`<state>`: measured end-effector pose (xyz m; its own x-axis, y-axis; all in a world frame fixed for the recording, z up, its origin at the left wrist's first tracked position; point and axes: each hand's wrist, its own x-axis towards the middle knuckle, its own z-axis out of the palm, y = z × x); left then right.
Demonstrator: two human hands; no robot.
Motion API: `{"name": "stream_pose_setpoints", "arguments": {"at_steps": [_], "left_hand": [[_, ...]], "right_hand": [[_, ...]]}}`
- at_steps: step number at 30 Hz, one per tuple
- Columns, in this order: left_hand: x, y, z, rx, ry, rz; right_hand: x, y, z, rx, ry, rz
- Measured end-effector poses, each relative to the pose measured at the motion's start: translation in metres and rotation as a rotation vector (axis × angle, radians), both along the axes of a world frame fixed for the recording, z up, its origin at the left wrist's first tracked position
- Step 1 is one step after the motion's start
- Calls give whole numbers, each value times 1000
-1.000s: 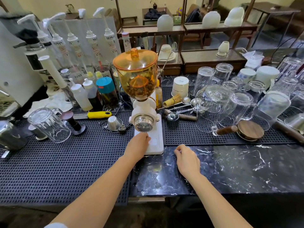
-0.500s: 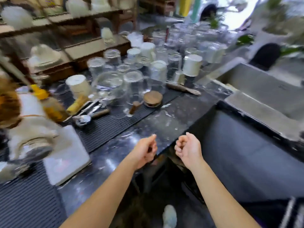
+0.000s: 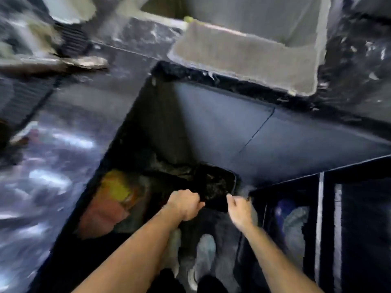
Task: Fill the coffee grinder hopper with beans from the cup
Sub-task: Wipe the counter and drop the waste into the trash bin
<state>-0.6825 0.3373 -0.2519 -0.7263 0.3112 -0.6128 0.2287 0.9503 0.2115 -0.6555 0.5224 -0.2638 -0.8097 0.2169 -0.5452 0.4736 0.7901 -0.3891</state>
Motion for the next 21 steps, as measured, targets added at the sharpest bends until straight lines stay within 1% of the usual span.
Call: {"name": "stream_pose_setpoints", "arguments": {"at_steps": [3, 7, 9, 12, 15, 17, 21], "left_hand": [[-25, 11, -95, -18, -44, -76], [-44, 26, -213, -38, -109, -196], [-52, 33, -254, -39, -108, -202], [-61, 45, -313, 21, -105, -194], [-57, 46, -362, 65, -109, -177], [-50, 44, -383, 75, -123, -159], [-46, 43, -402, 101, -134, -181]], "right_hand": [[-11, 14, -81, 39, -15, 62], [-19, 22, -194, 87, -96, 234], [-22, 23, -237, 97, -119, 272], [-25, 22, -301, 105, -102, 315], [-22, 15, -350, 114, -48, 370], [-17, 10, -369, 104, -54, 386], [-17, 10, -386, 48, -88, 381]]}}
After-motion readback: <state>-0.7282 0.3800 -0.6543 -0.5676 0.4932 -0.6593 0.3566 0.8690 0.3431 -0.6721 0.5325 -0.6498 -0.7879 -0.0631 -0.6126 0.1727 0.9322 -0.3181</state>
